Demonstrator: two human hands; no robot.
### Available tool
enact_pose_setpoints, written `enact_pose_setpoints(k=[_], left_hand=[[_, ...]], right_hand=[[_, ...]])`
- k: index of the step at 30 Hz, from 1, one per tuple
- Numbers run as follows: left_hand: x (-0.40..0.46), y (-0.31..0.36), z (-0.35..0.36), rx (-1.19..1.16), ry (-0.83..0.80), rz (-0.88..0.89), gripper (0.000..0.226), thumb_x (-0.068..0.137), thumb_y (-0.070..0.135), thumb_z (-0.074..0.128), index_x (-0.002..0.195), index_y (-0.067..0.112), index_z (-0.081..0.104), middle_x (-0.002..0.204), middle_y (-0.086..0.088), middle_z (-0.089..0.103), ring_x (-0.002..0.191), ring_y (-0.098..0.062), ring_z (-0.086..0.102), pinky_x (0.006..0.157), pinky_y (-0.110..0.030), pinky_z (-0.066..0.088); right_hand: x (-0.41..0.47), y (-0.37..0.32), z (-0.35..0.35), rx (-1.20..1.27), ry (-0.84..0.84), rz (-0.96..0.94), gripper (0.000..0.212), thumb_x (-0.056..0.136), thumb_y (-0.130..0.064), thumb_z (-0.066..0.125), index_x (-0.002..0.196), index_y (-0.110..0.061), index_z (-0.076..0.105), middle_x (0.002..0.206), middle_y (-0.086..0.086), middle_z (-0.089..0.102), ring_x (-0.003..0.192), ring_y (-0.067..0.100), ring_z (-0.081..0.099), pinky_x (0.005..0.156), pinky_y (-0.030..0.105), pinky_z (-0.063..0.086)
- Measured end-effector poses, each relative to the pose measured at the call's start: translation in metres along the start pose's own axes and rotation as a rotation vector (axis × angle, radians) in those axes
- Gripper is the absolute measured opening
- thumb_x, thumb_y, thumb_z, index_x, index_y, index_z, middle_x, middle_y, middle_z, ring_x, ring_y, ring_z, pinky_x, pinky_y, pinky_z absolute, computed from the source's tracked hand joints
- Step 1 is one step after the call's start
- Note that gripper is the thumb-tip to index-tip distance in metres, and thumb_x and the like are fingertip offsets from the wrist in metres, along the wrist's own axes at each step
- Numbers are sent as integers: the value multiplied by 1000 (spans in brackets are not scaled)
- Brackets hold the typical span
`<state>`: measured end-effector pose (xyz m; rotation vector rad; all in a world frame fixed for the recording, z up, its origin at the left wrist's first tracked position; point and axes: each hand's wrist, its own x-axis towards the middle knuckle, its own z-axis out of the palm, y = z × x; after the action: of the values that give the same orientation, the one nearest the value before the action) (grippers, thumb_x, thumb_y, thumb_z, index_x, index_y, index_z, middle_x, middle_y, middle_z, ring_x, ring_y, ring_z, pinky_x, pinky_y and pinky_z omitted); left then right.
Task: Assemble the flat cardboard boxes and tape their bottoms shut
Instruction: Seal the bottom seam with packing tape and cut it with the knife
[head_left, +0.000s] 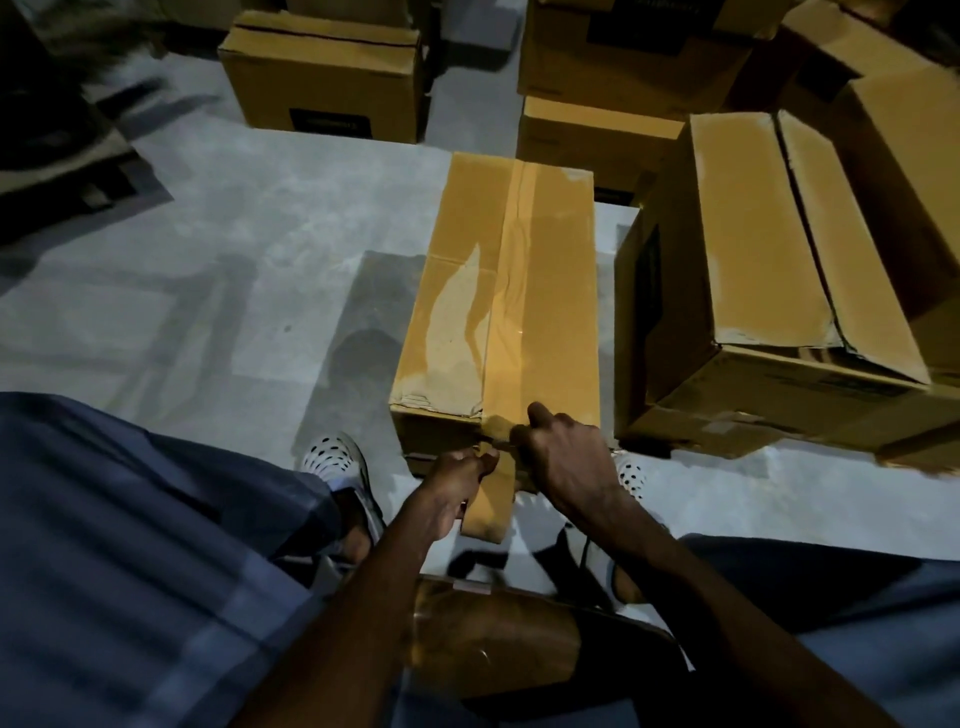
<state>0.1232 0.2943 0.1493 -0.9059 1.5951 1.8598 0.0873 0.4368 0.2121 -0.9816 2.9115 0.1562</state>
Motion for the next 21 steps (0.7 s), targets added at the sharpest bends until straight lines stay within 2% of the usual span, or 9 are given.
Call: enact_pose_setpoints(k=[2, 5, 8, 9, 11, 14, 17, 19, 21], left_hand=[[-2, 1, 1, 10, 15, 11, 30, 93, 36, 59, 117, 20, 65, 115, -12, 70, 110, -30, 63, 95, -46, 49], [-1, -1, -6, 40, 68, 12, 19, 93, 27, 60, 106, 15, 67, 107, -11, 69, 103, -26, 61, 86, -35, 47], [4, -8, -22, 29, 102, 26, 45, 85, 32, 67, 123, 9, 62, 119, -18, 66, 110, -32, 61, 100, -46, 48], [3, -8, -26, 14, 96, 33, 47, 87, 31, 66, 126, 6, 60, 120, -20, 65, 109, -34, 62, 99, -48, 49], [-4, -4, -30, 3, 90, 59, 32, 95, 23, 61, 121, 3, 60, 111, -23, 68, 96, -32, 67, 86, -38, 54], [-6, 0, -32, 9, 67, 82, 22, 98, 19, 57, 114, 5, 62, 90, -18, 73, 74, -26, 71, 71, -33, 55], [-3, 2, -30, 60, 43, 118, 26, 96, 17, 60, 118, 3, 62, 83, -13, 73, 73, -26, 71, 80, -45, 57], [-3, 4, -32, 133, 29, 139, 26, 90, 18, 66, 114, 8, 66, 86, -13, 73, 82, -30, 71, 91, -56, 53], [-3, 6, -35, 247, -7, 161, 32, 76, 32, 73, 106, 20, 69, 97, -13, 73, 94, -34, 69, 92, -59, 51]], right_hand=[[1, 3, -4, 12, 11, 13, 13, 91, -29, 63, 94, -17, 68, 89, 5, 55, 65, 26, 60, 49, 30, 31], [-2, 17, -10, -2, -14, 80, 20, 97, -29, 52, 104, -19, 67, 96, 3, 57, 71, 21, 57, 56, 30, 36], [-11, 44, -9, 40, -105, 86, 22, 94, -31, 58, 111, -25, 70, 102, 0, 63, 82, 20, 63, 62, 27, 41], [-13, 53, -8, 97, -143, 70, 24, 93, -33, 60, 114, -29, 70, 106, -2, 65, 88, 20, 65, 65, 26, 41], [-14, 68, -3, 290, -196, 80, 25, 89, -38, 64, 113, -34, 71, 111, -6, 69, 96, 19, 65, 70, 26, 47], [-9, 70, 6, 618, -153, 176, 24, 85, -51, 62, 103, -38, 71, 100, -12, 73, 91, 16, 67, 73, 35, 55], [8, 55, 12, 720, -59, 233, 35, 82, -63, 60, 102, -35, 68, 94, -10, 70, 84, 13, 63, 71, 37, 55], [25, 43, 15, 606, -22, 244, 41, 80, -63, 66, 103, -29, 65, 95, -5, 65, 84, 17, 61, 71, 35, 53], [39, 31, 19, 503, -21, 252, 52, 77, -66, 67, 104, -23, 58, 96, -1, 62, 83, 21, 59, 70, 34, 51]])
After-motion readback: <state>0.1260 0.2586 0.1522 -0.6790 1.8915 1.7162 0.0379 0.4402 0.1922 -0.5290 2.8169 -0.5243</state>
